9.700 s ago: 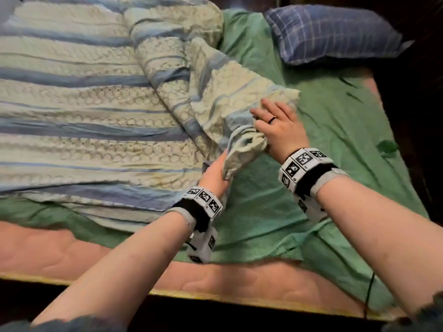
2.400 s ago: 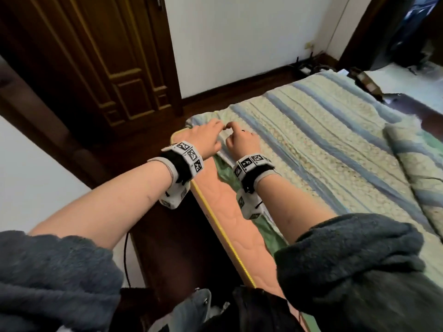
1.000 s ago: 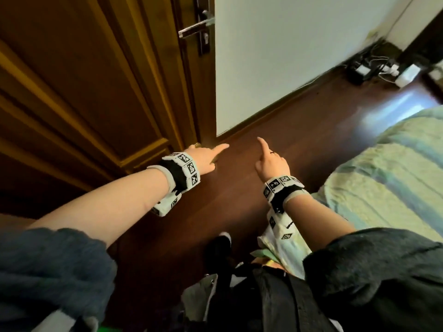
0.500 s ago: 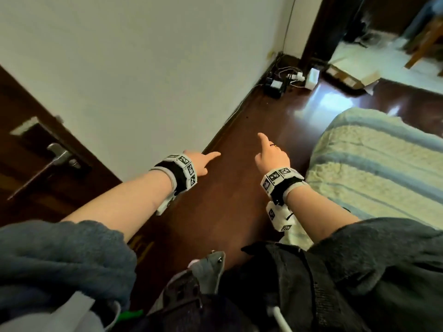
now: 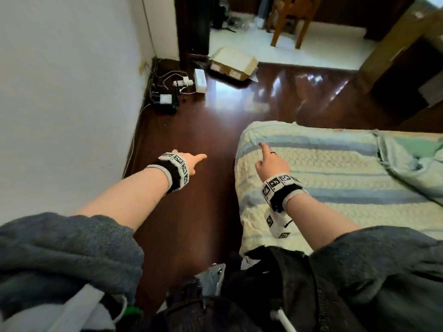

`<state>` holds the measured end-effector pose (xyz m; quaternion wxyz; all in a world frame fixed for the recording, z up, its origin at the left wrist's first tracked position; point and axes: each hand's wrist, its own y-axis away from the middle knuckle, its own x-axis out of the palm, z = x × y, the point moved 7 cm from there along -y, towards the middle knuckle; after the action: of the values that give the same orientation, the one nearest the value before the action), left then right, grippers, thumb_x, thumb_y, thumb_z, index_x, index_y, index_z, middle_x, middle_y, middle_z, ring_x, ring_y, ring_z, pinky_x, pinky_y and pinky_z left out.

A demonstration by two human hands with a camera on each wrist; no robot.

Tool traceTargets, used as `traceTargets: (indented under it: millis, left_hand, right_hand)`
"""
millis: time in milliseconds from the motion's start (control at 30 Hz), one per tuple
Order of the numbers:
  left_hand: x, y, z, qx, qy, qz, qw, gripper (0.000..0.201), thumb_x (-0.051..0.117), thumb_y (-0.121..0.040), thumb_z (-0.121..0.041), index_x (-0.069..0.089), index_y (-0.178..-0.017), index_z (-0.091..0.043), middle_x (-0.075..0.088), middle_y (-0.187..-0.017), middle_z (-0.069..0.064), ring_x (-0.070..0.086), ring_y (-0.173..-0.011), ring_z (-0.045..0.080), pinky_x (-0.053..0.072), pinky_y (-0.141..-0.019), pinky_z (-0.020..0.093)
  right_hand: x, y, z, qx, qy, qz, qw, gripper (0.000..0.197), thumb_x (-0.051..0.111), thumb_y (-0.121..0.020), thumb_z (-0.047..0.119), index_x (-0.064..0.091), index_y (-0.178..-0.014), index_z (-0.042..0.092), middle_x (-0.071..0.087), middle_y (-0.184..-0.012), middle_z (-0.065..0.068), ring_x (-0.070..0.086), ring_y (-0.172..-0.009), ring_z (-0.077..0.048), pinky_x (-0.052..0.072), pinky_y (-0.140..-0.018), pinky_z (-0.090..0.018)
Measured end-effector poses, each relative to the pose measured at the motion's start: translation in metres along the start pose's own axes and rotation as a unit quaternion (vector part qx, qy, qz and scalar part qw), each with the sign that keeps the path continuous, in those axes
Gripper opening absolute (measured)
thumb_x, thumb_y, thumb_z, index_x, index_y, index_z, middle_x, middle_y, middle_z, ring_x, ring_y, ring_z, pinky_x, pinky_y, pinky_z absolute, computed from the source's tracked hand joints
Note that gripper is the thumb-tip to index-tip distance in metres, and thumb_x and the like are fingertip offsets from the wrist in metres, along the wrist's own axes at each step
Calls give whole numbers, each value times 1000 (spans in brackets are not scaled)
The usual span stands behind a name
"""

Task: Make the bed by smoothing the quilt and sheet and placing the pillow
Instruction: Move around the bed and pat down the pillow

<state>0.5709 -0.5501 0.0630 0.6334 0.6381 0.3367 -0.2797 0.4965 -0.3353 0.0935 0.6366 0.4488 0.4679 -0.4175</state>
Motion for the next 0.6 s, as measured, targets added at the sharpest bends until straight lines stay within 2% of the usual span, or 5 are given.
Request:
traceTargets:
  millis: [200,267,367,467,600]
  left_hand:
    - [-146,-136,-43,105,-35,-68,992,66,40,-95,-15,10,-150,-35,65,-116,12,59,-111,30,29,-108,43]
    - [-190,-180,-48,125,-23,-82,989,66,40,-95,-17,9,-149,-37,67,-106,12,62,-99,31,35,-104,42]
    - [-245,-234,-44,157,-17,-84,984,66,39,-95,-17,8,-148,-39,60,-85,6,56,-73,26,43,-93,38]
    - [-285,-291,-17,155,14,-56,986,68,42,-94,-15,8,-150,-36,54,-75,5,55,-68,24,49,-72,39]
    - [-343,-375,29,132,5,-54,990,69,43,-94,-12,9,-150,-32,53,-74,4,54,-62,22,50,-67,39]
  right_hand:
    - [-24,-142,-93,151,9,29,988,62,42,-90,12,20,-147,23,57,-129,-16,57,-117,-33,45,-91,-40]
    - [-34,-202,-101,176,0,36,984,62,41,-91,11,18,-148,23,55,-132,-15,55,-119,-32,43,-93,-39]
    - [-61,-297,-83,162,-31,14,986,61,42,-90,13,22,-147,22,53,-133,-15,53,-121,-31,42,-95,-38]
    - [-87,-381,-44,126,-60,5,990,61,42,-89,13,22,-146,24,54,-132,-13,54,-120,-30,43,-93,-39]
    - [-107,-478,-7,60,-39,-2,997,59,42,-91,16,22,-146,26,60,-124,-13,59,-112,-31,45,-88,-37]
